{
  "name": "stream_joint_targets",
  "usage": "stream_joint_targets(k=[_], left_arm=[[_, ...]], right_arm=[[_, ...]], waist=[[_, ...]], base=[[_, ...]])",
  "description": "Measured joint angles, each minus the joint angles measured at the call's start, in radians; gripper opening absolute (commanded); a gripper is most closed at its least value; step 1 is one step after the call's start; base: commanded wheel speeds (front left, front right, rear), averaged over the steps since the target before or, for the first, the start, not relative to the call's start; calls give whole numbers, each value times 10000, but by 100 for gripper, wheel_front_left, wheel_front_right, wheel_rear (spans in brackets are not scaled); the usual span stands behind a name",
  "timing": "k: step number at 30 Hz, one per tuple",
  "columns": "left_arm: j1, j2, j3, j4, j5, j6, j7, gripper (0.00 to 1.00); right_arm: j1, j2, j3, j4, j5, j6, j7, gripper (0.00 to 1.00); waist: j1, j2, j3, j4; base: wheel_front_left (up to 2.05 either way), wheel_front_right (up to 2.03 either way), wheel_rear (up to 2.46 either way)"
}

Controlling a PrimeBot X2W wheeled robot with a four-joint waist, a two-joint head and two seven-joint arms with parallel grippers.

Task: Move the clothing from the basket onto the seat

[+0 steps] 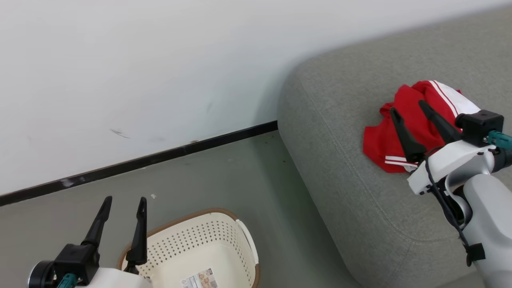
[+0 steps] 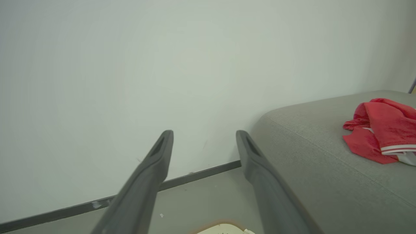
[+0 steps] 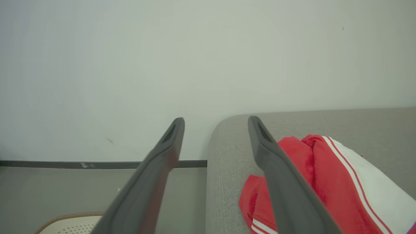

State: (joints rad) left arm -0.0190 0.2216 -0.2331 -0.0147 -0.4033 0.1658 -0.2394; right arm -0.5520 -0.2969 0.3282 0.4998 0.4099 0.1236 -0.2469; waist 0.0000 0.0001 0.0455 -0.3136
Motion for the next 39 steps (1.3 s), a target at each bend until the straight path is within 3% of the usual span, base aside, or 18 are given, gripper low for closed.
stream_joint_targets(k=[16, 28, 39], left_arm=[[1128, -23, 566, 128, 2, 573, -86, 100], [1350, -186, 525, 376, -12, 598, -86, 100], [1450, -267, 265, 646, -10, 516, -86, 100]], right_arm=[[1193, 1147, -663, -132, -1101, 0, -10, 100], [3000, 2199, -1526, -1051, -1850, 0, -12, 100], [4678, 2406, -2186, -1992, -2771, 0, -12, 100]], waist=[[0, 0, -719, 1299], [0, 0, -1214, 2037], [0, 0, -1657, 2355]], base=[[0, 0, 0], [0, 0, 0], [0, 0, 0]])
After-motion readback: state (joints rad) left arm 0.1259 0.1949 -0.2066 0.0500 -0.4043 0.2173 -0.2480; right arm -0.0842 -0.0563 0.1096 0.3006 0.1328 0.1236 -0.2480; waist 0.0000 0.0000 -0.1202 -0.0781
